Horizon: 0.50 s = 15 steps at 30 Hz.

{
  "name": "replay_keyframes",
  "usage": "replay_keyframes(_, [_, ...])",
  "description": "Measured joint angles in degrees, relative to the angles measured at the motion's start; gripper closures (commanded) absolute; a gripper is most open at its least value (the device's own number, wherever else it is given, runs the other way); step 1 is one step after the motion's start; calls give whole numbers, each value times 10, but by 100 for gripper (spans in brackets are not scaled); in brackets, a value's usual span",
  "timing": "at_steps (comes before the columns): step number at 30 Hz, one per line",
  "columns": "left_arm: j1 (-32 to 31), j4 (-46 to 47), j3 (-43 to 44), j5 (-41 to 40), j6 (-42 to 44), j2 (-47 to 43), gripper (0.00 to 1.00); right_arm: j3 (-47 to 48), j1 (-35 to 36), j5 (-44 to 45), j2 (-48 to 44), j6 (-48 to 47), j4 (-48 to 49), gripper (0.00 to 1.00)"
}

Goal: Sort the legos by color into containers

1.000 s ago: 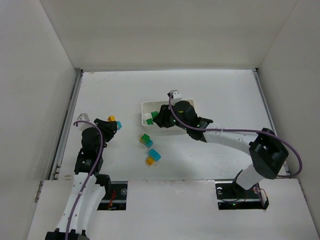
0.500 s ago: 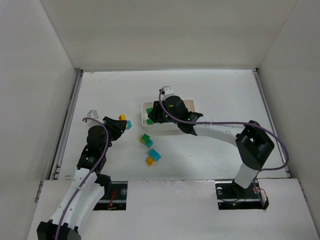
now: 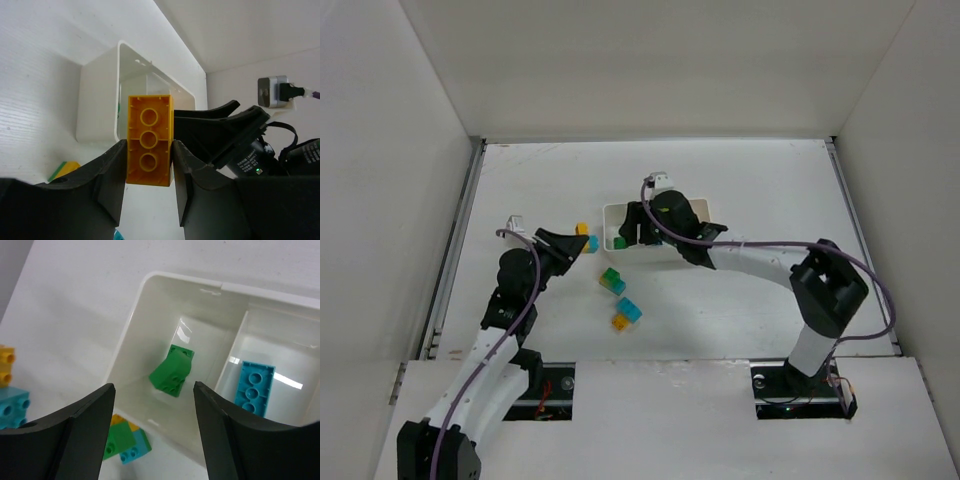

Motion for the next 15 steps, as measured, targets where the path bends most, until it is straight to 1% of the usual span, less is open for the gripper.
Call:
replay_keyframes(2, [-3, 18, -3, 11, -12, 10, 79, -32, -3, -8, -39, 7, 9, 34])
replay_keyframes(4, [-7, 46, -8, 24, -25, 21, 79, -80, -7, -24, -96, 24, 28, 35])
replay_keyframes(6, [-13, 77, -12, 34, -40, 35, 79, -134, -11, -51, -157, 50, 68, 33])
replay_keyframes(8, [-23, 110, -12, 41, -59, 52, 79, -182, -17, -86, -197, 84, 128, 30])
replay_keyframes(11, [-45, 164, -12, 48, -87, 83, 79, -231, -29, -152, -201, 155, 232, 24])
replay_keyframes(14, [-73, 206, -12, 48, -109, 106, 79, -255, -38, -206, -165, 222, 320, 22])
replay_keyframes(15, [-82, 217, -12, 48, -116, 111, 79, -261, -40, -220, -152, 245, 347, 23])
